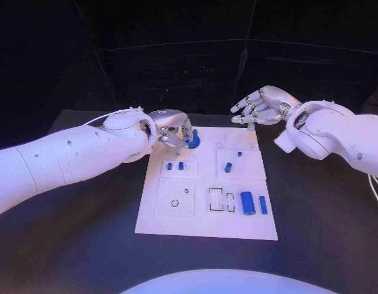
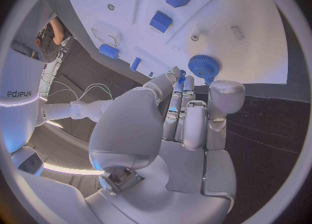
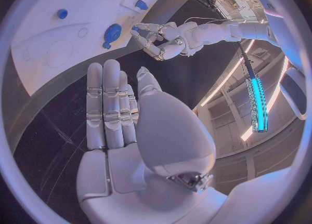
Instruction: Assemble the parts on the task board
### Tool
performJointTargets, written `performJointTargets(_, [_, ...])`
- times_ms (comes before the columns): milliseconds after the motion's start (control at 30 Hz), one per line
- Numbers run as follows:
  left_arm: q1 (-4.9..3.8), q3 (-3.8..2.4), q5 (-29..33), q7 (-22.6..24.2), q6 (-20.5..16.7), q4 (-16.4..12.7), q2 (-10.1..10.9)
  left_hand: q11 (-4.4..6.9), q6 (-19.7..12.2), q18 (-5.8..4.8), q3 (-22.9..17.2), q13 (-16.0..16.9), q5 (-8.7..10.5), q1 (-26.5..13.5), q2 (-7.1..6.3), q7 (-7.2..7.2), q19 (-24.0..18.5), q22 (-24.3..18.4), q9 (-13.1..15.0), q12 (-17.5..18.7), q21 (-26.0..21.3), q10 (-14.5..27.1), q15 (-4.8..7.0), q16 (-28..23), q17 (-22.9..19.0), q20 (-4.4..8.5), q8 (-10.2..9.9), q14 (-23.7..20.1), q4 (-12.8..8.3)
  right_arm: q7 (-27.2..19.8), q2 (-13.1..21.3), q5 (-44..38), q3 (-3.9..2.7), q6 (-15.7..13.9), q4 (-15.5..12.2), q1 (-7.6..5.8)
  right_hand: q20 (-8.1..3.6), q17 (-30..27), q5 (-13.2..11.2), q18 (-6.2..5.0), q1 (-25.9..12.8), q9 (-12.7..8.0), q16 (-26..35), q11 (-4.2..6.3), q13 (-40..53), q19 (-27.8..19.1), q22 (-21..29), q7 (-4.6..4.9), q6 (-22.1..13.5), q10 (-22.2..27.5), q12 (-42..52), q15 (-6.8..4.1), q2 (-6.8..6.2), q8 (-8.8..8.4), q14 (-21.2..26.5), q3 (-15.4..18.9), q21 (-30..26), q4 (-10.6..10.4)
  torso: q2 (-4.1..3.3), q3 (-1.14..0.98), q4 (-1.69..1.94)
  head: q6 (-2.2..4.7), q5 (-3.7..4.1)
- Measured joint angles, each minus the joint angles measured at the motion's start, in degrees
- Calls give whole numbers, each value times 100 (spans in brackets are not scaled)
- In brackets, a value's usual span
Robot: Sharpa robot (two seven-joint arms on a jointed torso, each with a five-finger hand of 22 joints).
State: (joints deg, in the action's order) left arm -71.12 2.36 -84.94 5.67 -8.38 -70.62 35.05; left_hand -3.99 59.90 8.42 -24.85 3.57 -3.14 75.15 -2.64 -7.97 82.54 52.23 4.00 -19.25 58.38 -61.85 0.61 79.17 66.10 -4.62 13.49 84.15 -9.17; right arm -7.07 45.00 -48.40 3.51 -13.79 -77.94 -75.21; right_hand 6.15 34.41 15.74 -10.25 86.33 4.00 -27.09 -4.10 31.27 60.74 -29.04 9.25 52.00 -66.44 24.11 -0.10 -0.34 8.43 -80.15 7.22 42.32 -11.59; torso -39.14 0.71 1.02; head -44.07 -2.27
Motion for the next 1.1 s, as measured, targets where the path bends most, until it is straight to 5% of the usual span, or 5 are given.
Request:
performJointTargets(333, [51,5,25,-26,125,-19,186,-18,0,-88,0,0,0,-23,-23,0,0,2,0,23,0,-22,0,0,-10,0,-9,0,0,-3,11,-1,0,1,3,1,0,-1,0,1,0,0,0,0,5,0,0,0,0,0,0,0,0,0,0,0,0,0,-4,-2,-6,-17,-11])
performJointTargets(1100, [167,9,40,-103,528,183,155,1,42,-88,-16,5,0,-48,-48,-3,0,22,-2,68,0,-81,0,0,-59,0,-56,0,-16,-5,17,-2,1,5,1,1,0,14,0,1,25,0,0,0,3,0,5,0,0,0,0,0,25,0,0,0,0,0,-4,-3,-14,-34,-10])
